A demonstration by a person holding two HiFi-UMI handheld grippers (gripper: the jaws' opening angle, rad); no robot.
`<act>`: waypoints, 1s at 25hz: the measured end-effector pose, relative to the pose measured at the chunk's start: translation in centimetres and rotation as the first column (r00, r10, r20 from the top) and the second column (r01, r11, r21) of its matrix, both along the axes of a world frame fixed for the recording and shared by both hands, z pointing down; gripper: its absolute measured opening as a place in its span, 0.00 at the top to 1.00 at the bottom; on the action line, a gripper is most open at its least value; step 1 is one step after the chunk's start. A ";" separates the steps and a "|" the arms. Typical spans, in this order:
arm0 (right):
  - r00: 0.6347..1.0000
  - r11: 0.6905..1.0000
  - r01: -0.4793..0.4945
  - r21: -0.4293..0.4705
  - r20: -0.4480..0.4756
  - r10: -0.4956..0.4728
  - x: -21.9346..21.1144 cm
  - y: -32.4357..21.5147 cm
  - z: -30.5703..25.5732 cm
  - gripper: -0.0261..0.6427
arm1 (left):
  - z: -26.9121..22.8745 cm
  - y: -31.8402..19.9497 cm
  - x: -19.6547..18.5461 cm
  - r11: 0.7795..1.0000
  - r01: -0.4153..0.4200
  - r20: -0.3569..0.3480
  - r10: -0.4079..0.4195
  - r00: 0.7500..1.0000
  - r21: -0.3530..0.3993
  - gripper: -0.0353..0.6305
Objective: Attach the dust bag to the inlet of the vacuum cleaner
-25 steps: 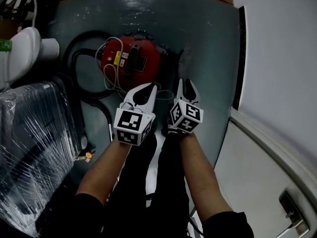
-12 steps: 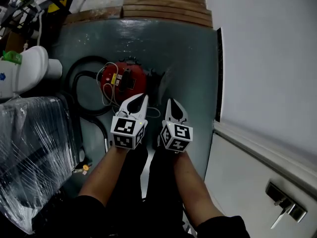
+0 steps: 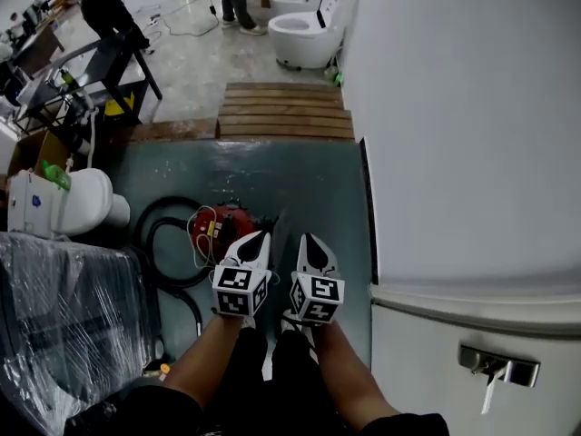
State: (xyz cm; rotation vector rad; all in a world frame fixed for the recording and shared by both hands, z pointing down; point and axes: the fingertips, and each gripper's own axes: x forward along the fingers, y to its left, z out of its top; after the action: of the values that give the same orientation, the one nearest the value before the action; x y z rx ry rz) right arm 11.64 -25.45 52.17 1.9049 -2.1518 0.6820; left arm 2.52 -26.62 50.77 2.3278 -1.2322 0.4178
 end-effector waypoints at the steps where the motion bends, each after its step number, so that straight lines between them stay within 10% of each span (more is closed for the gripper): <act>1: 1.000 1.000 0.000 0.003 0.010 0.000 0.3 0.5 -1.7 0.97 | -1.8 0.5 0.7 1.000 -0.005 -0.004 0.005 1.000 0.008 0.95; 14: 0.996 0.951 0.082 0.299 -0.049 -0.071 0.8 0.0 -25.7 0.97 | -24.3 0.1 0.8 0.944 0.079 -0.039 -0.071 0.997 0.321 0.95; 25: 0.985 0.900 0.169 0.401 -0.108 -0.137 -3.5 0.7 -33.3 0.97 | -30.8 1.2 -2.4 0.909 0.115 -0.067 -0.096 0.993 0.401 0.95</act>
State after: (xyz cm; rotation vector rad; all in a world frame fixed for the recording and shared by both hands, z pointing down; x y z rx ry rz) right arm 8.12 -24.72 18.83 1.8708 -2.5123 0.1266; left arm 0.12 -25.47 19.97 2.5723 -1.5340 0.0708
